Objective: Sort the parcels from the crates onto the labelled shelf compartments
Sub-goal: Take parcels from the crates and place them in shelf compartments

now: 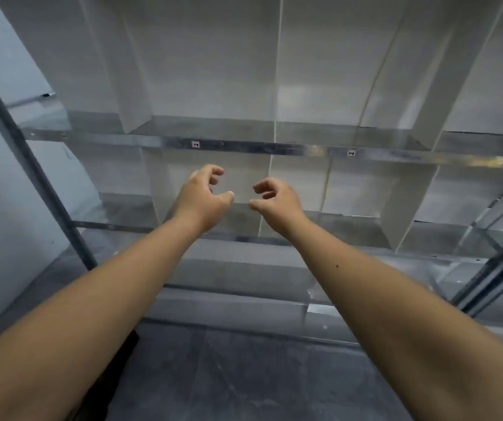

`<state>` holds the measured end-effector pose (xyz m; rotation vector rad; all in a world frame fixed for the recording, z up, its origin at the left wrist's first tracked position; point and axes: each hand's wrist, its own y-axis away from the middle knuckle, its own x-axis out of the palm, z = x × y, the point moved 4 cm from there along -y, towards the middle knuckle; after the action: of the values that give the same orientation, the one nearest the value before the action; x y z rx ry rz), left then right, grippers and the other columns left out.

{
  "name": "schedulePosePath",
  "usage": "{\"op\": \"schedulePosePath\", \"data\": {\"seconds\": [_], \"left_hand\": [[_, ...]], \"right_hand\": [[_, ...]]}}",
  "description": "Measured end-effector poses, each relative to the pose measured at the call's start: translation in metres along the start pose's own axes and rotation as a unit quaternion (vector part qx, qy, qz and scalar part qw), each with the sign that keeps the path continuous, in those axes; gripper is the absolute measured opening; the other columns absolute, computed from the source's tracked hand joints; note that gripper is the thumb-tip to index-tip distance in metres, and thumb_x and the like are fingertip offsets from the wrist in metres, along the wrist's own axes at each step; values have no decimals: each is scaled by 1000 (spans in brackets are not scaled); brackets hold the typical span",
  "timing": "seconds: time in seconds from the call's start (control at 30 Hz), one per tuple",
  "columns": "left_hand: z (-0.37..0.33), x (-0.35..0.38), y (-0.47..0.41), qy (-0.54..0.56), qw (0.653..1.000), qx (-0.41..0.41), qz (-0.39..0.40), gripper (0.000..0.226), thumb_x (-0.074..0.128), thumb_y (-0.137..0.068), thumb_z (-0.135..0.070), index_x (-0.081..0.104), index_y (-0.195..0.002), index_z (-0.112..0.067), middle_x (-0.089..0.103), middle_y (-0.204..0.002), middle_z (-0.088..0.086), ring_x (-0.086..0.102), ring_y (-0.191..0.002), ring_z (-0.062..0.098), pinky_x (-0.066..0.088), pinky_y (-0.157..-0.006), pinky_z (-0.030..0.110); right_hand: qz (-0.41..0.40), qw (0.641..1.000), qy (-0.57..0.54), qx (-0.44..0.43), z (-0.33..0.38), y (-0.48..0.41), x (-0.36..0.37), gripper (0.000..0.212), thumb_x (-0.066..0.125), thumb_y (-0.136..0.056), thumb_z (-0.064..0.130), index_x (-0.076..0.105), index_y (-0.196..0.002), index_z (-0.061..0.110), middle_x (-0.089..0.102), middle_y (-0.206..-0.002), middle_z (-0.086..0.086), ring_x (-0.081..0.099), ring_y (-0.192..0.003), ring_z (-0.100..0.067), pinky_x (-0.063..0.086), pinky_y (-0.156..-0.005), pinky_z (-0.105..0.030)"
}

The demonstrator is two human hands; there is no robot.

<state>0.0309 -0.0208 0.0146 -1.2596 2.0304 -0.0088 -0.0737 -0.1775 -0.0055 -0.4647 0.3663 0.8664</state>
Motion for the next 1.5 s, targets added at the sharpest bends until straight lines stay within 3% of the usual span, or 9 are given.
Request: {"op": "schedulePosePath", "data": {"seconds": [0.27, 0.53, 0.7, 0.9, 1.03, 1.13, 1.23, 1.4, 1.5], "left_hand": [[54, -28, 42, -27, 994, -97, -46, 41, 74, -88, -32, 60, -127, -29, 59, -121, -5, 59, -104, 17, 52, -88, 35], [102, -92, 58, -32, 986, -137, -92, 40, 74, -90, -33, 61, -128, -32, 59, -123, -7, 60, -106, 14, 46, -82, 29], [150, -142, 72, -14, 977, -178, -114, 32, 74, -91, -32, 65, -121, -28, 63, -112, -9, 62, -105, 15, 49, -87, 32], [228, -185, 91, -14, 966, -227, -120, 30, 75, -90, -31, 69, -118, -23, 66, -115, -3, 62, -106, 18, 53, -92, 36], [281, -210, 109, -3, 952, -276, -134, 26, 78, -90, -33, 69, -112, -23, 65, -107, -7, 62, -103, 16, 48, -85, 30], [321, -227, 121, -10, 939, -310, -149, 22, 78, -89, -33, 68, -108, -26, 66, -110, -6, 63, -106, 16, 52, -89, 34], [357, -244, 124, -19, 925, -342, -162, 20, 77, -90, -31, 68, -107, -26, 67, -113, -5, 63, -107, 17, 51, -93, 35], [419, -274, 107, -30, 898, -395, -193, 19, 76, -91, -27, 66, -107, -26, 65, -107, -8, 62, -102, 15, 42, -83, 27], [464, -288, 87, -36, 880, -422, -215, 19, 75, -91, -25, 65, -107, -27, 63, -104, -10, 62, -98, 17, 45, -82, 30]], "right_hand": [[70, 997, -18, -8, -1, 4, 58, 36, 80, -84, 26, 68, -118, 24, 68, -120, 7, 62, -110, -14, 56, -97, -41], [152, 986, -23, -66, 41, 10, 142, 47, 82, -83, 26, 64, -127, 23, 63, -126, 6, 61, -108, -13, 56, -95, -38], [200, 976, -44, -68, 73, 11, 215, 49, 85, -81, 22, 65, -126, 20, 66, -121, 2, 66, -107, -17, 58, -97, -43], [252, 963, -67, -74, 102, 15, 310, 45, 85, -82, 17, 66, -123, 14, 66, -117, -1, 64, -105, -19, 54, -91, -34], [310, 946, -68, -70, 110, 20, 376, 44, 85, -82, 22, 65, -121, 16, 66, -120, -5, 64, -107, -21, 56, -90, -36], [350, 932, -70, -62, 112, 19, 429, 41, 86, -82, 20, 65, -117, 21, 65, -115, -2, 63, -107, -21, 54, -92, -38], [394, 915, -65, -61, 113, 12, 480, 43, 85, -83, 21, 65, -122, 18, 65, -116, -1, 63, -109, -20, 53, -94, -38], [452, 887, -71, -62, 113, -16, 566, 51, 84, -84, 20, 61, -129, 18, 64, -117, -1, 62, -111, -21, 53, -96, -39], [485, 869, -75, -64, 107, -46, 623, 49, 82, -86, 18, 60, -130, 19, 64, -114, 0, 63, -111, -23, 52, -93, -36]]}}
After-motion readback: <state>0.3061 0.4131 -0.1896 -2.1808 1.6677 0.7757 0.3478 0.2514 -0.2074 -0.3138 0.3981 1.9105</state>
